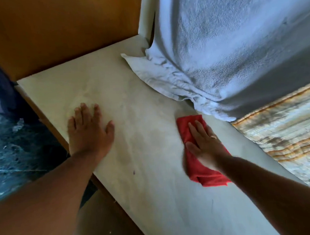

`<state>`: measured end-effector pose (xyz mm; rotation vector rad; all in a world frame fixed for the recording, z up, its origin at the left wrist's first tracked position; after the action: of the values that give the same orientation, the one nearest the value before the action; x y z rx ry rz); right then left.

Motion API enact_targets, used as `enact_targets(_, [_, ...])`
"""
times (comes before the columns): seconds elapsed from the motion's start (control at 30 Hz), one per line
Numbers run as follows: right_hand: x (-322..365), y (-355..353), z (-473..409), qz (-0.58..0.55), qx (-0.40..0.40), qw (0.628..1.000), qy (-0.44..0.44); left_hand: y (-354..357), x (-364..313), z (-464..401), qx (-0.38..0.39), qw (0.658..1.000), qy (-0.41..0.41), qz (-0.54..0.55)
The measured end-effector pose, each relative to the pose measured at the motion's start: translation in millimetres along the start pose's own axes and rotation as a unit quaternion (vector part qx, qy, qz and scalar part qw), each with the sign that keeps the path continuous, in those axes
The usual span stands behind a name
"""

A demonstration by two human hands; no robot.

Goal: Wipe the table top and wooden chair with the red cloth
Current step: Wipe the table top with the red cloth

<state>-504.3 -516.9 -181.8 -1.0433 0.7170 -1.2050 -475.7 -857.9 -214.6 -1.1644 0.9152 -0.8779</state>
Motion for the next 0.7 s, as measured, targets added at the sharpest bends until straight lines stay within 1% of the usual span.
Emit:
enact_targets(0.03, [17.1,-6.0,-14.5,-0.001,-0.003,1.0,0.024,0.4,0.8,-0.9,0.0,1.0,0.001,0.0])
enact_targets(0.07, [43.7,-5.6,-19.9,0.003,-0.005,1.0,0.013,0.5,0.1,-1.1,0.0,1.0,0.003,-0.001])
enact_targets(0.1, [75.2,3.5,-17.1,0.009,-0.005,0.999,-0.036,0.0,0.0,-1.0,0.0,1.0,0.004,-0.004])
enact_targets(0.13, [109.1,18.7,-2.8,0.004,0.008,0.993,-0.114,-0.6,-0.1,-0.7,-0.003,1.0,0.005,-0.005])
enact_targets(0.2, [152.9,55.0,52.6,0.01,0.07,0.96,-0.272,-1.1,-0.7,1.5,0.002,1.0,0.003,0.006])
enact_targets(0.23, [156.1,67.2,80.4,0.01,0.095,0.944,-0.317,-1.1,-0.8,3.1,0.007,1.0,0.002,0.011])
enact_targets(0.3, [129.7,69.0,105.7,-0.009,0.099,0.94,-0.326,-2.0,-2.5,2.9,0.006,1.0,0.011,0.014])
enact_targets(0.33, [109.7,63.0,104.9,-0.009,0.094,0.948,-0.304,-2.3,-3.3,2.4,0.004,1.0,0.014,0.015])
enact_targets(0.4, [81.4,45.5,80.0,0.008,0.076,0.971,-0.228,-2.1,-1.0,0.6,0.005,1.0,0.013,0.013])
enact_targets(0.47, [91.6,28.0,44.7,0.018,0.04,0.987,-0.152,-0.6,0.7,0.8,0.006,1.0,0.01,0.005])
enact_targets(0.5, [109.9,25.1,32.1,0.016,0.027,0.991,-0.129,0.0,0.7,0.4,0.006,1.0,0.01,0.004])
enact_targets(0.53, [132.1,27.3,27.5,0.013,0.024,0.992,-0.125,0.2,0.3,0.2,0.006,1.0,0.01,0.006])
enact_targets(0.57, [154.6,33.5,32.2,0.009,0.025,0.989,-0.146,0.3,-0.5,-0.2,0.007,1.0,0.012,0.01])
enact_targets(0.63, [186.6,56.5,64.7,0.013,0.039,0.974,-0.223,1.4,0.3,-0.8,0.009,1.0,0.015,0.019])
enact_targets(0.7, [186.8,78.9,107.3,0.048,0.045,0.958,-0.279,2.6,3.0,-0.6,0.009,1.0,0.013,0.024])
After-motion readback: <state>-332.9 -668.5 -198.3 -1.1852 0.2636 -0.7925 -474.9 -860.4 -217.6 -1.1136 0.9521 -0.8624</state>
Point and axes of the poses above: each hand's wrist, its own z-axis away from the middle knuckle, its own y-axis out of the palm, x = y × z, the point moved 6 cm from there along -z, towards the middle knuckle, and after that the axes turned 8 degrees about x, right-handed, at the moved point
